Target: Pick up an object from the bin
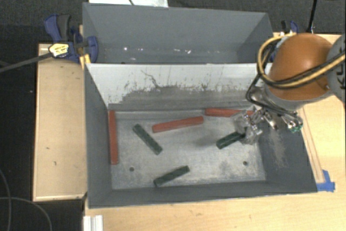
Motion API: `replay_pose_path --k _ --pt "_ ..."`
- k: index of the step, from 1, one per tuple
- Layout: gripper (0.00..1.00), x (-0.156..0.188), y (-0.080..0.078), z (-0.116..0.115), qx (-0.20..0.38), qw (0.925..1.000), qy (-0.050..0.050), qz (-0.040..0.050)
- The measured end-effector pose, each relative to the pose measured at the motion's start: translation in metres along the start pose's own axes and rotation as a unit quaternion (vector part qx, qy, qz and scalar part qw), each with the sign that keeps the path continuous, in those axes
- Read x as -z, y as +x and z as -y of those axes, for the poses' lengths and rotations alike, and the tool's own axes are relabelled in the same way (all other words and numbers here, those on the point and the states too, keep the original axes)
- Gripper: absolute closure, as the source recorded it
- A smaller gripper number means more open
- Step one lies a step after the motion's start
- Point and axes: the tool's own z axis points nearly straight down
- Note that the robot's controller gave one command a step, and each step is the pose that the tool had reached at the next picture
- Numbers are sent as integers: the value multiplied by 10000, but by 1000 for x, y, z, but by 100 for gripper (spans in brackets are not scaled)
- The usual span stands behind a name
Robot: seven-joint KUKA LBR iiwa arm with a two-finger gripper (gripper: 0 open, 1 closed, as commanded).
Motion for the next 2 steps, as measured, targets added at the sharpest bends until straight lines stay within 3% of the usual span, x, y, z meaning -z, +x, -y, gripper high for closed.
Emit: replay_pose_path --k 1,2 --pt "100 0 0 0 1 10000 0 0" --pt "100 53 9 -9 -11 10000 -20 -25"
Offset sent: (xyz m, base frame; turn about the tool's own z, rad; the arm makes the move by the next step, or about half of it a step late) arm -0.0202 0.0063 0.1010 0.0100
